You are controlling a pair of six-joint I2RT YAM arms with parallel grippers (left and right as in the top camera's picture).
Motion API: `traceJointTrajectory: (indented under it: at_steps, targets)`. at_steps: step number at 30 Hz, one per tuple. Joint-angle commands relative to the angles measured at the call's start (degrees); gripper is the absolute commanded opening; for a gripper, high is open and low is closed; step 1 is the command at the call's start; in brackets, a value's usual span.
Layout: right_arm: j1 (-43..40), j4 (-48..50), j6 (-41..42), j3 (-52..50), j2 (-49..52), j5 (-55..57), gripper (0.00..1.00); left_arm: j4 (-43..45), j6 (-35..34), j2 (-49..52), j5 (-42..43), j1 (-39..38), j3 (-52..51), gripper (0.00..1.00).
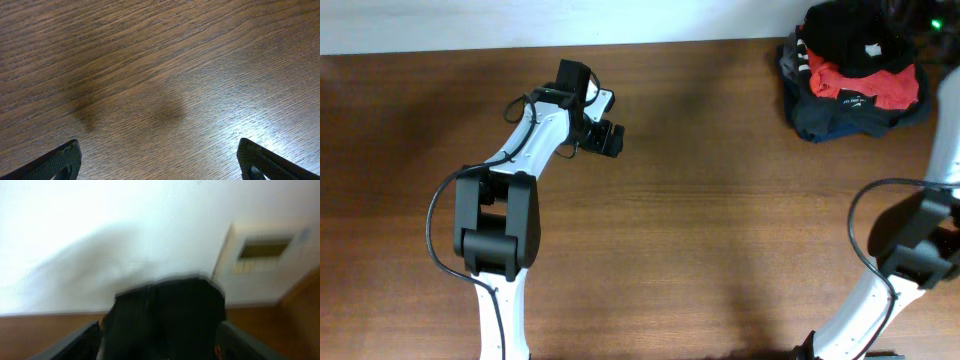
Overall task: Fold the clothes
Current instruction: 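Carry the folded shirt with the right gripper onto the clothes stack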
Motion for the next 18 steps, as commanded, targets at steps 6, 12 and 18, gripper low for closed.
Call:
traceJointTrajectory:
  at_steps: [6, 12, 18]
  targets:
    - [2.7, 12.1, -3.3, 0.4, 11.2, 8.1, 0.83, -0.2, -0.7, 0.7, 0.8, 0.2, -0.2, 0.99]
    - [-1.0, 7.2, 2.3, 0.4, 21.6, 8.2, 0.85, 0.0, -0.7, 0.7, 0.8, 0.2, -0.2, 0.99]
    - [-3.0, -1.8, 3.0, 0.4, 30.8, 6.7, 0.89, 0.0, -0.7, 0.7, 0.8, 0.2, -0.2, 0.99]
